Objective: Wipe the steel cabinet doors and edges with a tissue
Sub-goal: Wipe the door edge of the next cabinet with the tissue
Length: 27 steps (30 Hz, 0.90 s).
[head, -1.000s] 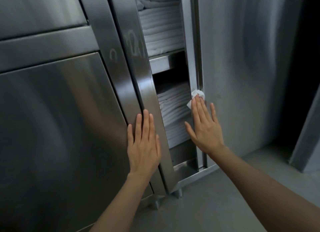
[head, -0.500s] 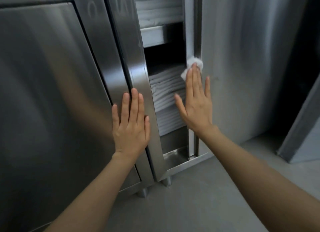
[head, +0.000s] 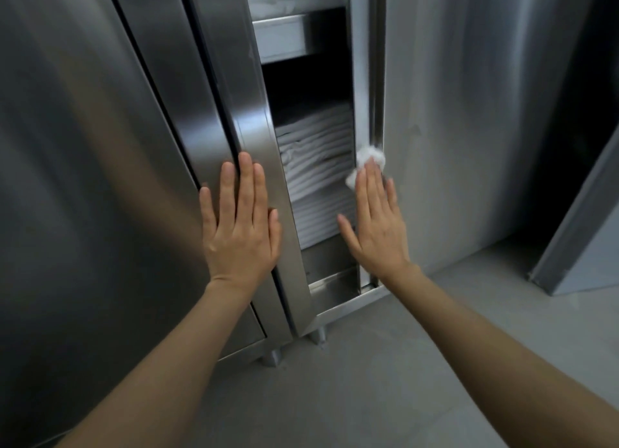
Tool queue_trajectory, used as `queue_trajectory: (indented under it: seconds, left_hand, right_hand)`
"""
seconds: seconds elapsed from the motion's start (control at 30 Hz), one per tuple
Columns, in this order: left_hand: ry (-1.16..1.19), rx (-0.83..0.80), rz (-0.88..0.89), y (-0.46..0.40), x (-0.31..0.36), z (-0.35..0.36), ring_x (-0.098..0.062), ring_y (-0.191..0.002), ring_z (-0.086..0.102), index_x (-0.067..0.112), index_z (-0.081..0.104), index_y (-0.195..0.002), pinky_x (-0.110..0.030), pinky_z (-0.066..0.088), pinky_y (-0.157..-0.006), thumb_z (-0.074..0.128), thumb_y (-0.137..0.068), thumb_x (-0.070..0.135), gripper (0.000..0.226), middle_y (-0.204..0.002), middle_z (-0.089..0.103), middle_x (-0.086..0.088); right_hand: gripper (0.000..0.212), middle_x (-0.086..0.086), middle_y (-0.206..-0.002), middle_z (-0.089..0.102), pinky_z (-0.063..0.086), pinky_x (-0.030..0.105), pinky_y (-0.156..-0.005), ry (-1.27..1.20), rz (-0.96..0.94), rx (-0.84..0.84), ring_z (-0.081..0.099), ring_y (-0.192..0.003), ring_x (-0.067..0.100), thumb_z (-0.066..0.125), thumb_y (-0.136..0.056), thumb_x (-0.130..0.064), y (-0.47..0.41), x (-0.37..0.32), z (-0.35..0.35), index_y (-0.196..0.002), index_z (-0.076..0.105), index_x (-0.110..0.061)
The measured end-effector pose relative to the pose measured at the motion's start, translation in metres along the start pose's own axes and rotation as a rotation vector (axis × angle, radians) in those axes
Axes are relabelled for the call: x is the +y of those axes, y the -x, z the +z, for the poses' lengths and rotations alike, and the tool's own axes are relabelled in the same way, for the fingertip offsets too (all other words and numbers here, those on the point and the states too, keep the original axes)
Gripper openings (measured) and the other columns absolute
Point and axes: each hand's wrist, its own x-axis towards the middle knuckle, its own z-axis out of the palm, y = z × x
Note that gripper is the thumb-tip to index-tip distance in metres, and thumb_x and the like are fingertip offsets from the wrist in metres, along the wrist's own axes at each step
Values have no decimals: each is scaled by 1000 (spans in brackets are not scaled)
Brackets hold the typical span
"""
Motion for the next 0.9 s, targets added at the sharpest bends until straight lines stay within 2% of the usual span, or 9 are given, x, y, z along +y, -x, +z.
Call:
queue_trajectory:
  seconds: [0.17, 0.23, 0.3, 0.43, 0.5, 0.6, 0.73, 0.8, 0.9]
  left_hand:
    - [-38, 20, 12, 2, 0, 3, -24, -151, -15, 4, 2, -157, -45, -8, -122, 29, -104, 32, 66, -165, -15, -10]
    - [-33, 23, 7, 1, 0, 2, -23, -151, -16, 5, 0, -157, -45, -9, -122, 30, -104, 32, 67, -165, -2, -12]
    - [-22, 22, 3, 0, 0, 1, -23, -151, -17, 5, -1, -157, -45, -9, -122, 30, -104, 31, 67, -162, 7, -13]
    - [-29, 19, 5, 0, 0, 0, -23, -151, -16, 4, 1, -157, -45, -8, -122, 30, -104, 31, 66, -164, -2, -13]
    - [-36, 30, 13, -1, 0, 1, -24, -152, -14, 4, 3, -157, -45, -7, -122, 30, -104, 31, 66, -164, -1, -13]
    - [-63, 56, 20, 3, -1, 5, -25, -152, -10, 3, 7, -157, -46, -3, -123, 30, -104, 31, 65, -163, 10, -14]
    - [-69, 68, 36, 2, -1, 6, -25, -152, -9, 3, 7, -157, -46, -3, -123, 30, -104, 32, 64, -164, 10, -15]
    - [-63, 63, 39, 1, 0, 5, -25, -152, -10, 3, 5, -157, -46, -4, -123, 29, -104, 32, 65, -162, 12, -14]
    - [-51, 56, 26, 2, 0, 4, -24, -152, -13, 4, 3, -157, -45, -6, -123, 28, -104, 32, 65, -162, 11, -13]
  right_hand:
    - [73, 18, -162, 11, 5, 36, -125, 119, 13, -337, 23, -149, 32, 24, -105, -52, 134, 8, 24, -154, 12, 1]
    - [72, 19, -162, 11, 3, 36, -125, 101, 40, -304, 18, -151, 31, 23, -105, -50, 115, 4, 21, -154, 12, 2]
    - [72, 19, -162, 7, 0, 35, -125, 46, 30, -161, 10, -152, 29, 24, -106, -48, 63, -4, 10, -154, 10, 4]
    - [70, 14, -160, 6, -2, 35, -124, -20, 40, 51, 7, -151, 23, 30, -105, -44, -28, -7, -11, -153, 14, 5]
    - [70, 17, -160, 8, 3, 38, -125, -12, 25, 37, 9, -151, 26, 33, -105, -43, -11, -3, -2, -153, 15, 5]
    - [76, 22, -162, 12, 11, 41, -125, 21, 14, -142, 16, -151, 33, 38, -103, -47, 87, 3, 25, -153, 15, 5]
    - [83, 14, -165, 1, 5, 35, -125, 126, 11, -400, 22, -149, 30, 29, -101, -58, 179, 13, 37, -156, 8, 0]
    - [78, 17, -163, 6, 9, 36, -124, 122, 24, -373, 25, -148, 32, 31, -102, -52, 168, 12, 38, -155, 9, 1]
    - [73, 21, -160, 10, 11, 38, -124, 62, 16, -187, 20, -149, 33, 34, -103, -42, 98, 6, 29, -154, 5, 2]
